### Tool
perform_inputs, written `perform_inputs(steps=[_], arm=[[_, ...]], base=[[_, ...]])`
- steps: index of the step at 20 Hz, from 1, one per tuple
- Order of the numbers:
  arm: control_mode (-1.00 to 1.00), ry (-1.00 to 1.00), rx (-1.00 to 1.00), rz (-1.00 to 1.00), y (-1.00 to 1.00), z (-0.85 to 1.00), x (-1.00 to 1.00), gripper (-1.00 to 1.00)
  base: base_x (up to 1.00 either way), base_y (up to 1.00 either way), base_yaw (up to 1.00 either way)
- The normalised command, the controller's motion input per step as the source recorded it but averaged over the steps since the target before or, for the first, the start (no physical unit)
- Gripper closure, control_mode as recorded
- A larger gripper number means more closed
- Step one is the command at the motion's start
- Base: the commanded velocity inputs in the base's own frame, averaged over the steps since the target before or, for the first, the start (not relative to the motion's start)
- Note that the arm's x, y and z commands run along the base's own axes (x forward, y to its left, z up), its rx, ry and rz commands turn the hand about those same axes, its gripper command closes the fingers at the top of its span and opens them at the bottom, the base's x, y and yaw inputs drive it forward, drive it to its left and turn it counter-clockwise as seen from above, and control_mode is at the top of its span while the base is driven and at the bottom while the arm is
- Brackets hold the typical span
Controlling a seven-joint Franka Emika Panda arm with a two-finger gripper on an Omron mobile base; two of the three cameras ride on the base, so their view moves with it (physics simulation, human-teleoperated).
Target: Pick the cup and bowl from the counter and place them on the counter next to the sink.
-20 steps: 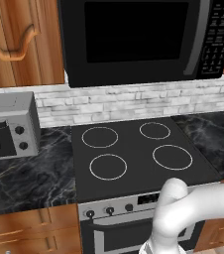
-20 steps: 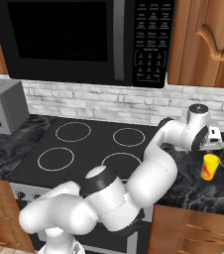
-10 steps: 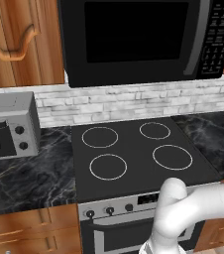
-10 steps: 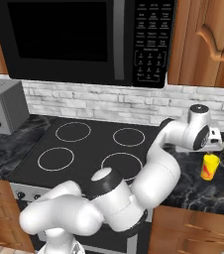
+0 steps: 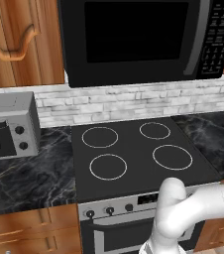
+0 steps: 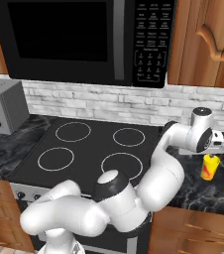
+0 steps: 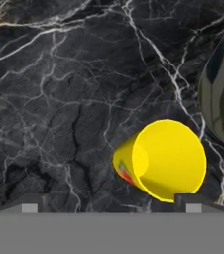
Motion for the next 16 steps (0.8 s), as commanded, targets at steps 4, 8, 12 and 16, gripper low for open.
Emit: perform_inputs(steps=[4, 8, 12, 16], arm=[[-1.00, 0.00, 0.01, 0.00, -0.10, -0.09, 0.16, -1.00], [-1.00, 0.01, 0.01, 0.00, -0.16, -0.08, 0.20, -1.00], [-1.00, 0.02, 0.00, 0.00, -0.20, -0.01, 0.11, -1.00], [-1.00, 0.02, 0.00, 0.00, -0.21, -0.02, 0.18, -1.00]], base=[[0.00, 0.00, 0.00], [0.00, 0.00, 0.00], [0.00, 0.00, 0.00], [0.00, 0.00, 0.00]])
